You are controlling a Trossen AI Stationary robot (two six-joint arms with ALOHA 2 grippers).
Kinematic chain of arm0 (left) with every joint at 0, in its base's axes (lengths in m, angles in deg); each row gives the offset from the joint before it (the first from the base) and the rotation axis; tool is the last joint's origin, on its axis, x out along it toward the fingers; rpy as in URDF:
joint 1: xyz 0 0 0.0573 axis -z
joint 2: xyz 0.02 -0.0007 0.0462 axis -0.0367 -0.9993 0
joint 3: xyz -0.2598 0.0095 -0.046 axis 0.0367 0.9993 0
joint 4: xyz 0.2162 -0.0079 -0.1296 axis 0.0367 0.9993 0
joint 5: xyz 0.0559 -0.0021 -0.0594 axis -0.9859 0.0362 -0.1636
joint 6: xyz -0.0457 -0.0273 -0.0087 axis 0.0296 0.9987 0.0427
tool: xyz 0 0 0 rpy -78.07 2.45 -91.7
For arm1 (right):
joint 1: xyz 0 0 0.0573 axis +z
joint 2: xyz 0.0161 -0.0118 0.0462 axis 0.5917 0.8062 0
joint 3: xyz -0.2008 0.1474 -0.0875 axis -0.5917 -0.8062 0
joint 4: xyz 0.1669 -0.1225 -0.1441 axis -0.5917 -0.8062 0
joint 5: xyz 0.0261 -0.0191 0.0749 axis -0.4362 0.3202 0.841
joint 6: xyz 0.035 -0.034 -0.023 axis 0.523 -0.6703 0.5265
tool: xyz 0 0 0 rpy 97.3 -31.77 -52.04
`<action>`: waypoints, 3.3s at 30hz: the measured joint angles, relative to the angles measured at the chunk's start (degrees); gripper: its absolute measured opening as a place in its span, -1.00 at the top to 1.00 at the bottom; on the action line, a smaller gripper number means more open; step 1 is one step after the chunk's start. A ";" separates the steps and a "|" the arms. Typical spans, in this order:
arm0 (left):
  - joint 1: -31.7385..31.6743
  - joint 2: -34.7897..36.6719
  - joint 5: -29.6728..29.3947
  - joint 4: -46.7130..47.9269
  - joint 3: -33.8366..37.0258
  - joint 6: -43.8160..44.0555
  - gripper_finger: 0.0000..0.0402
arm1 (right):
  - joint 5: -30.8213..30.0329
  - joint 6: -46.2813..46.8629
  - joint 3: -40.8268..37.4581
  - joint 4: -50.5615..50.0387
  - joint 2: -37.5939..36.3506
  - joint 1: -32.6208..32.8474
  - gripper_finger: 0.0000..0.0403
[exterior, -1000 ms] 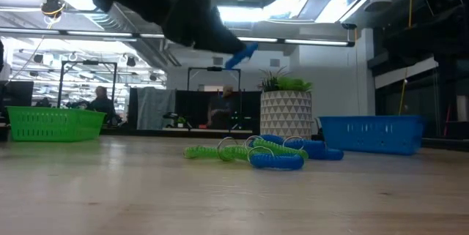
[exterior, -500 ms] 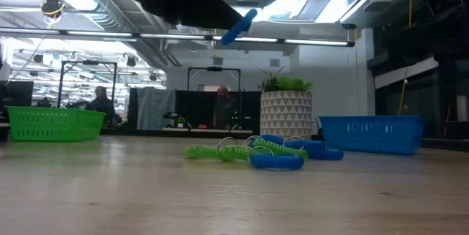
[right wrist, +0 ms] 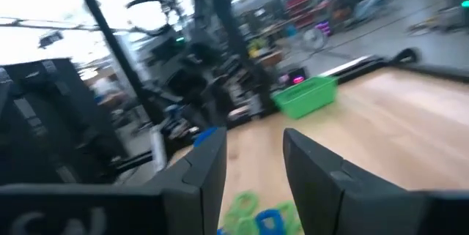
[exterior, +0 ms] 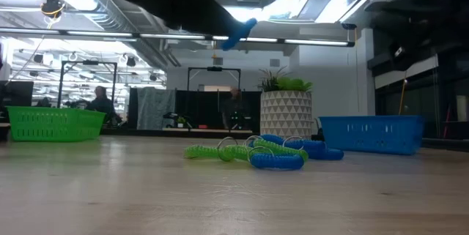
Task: Sort spring keychains
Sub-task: Put the blue spring keychain in the blue bin
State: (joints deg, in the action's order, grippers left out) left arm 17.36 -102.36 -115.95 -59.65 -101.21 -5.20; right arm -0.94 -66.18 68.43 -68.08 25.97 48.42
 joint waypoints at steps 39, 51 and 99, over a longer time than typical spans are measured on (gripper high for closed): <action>-2.20 -2.36 -20.42 1.26 -0.09 1.97 0.89 | -12.13 0.38 39.05 5.49 72.81 7.34 0.33; -1.60 -2.36 -20.91 1.42 -0.09 3.96 0.89 | -16.18 2.70 47.66 4.36 83.84 5.39 0.33; 0.18 -2.27 -17.78 1.55 -0.09 6.96 0.56 | -15.62 2.04 47.98 3.88 85.61 2.95 0.94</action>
State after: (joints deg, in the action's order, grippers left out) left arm 17.54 -104.63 -133.73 -58.10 -101.29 1.77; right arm -16.56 -64.14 116.41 -64.20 111.58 51.37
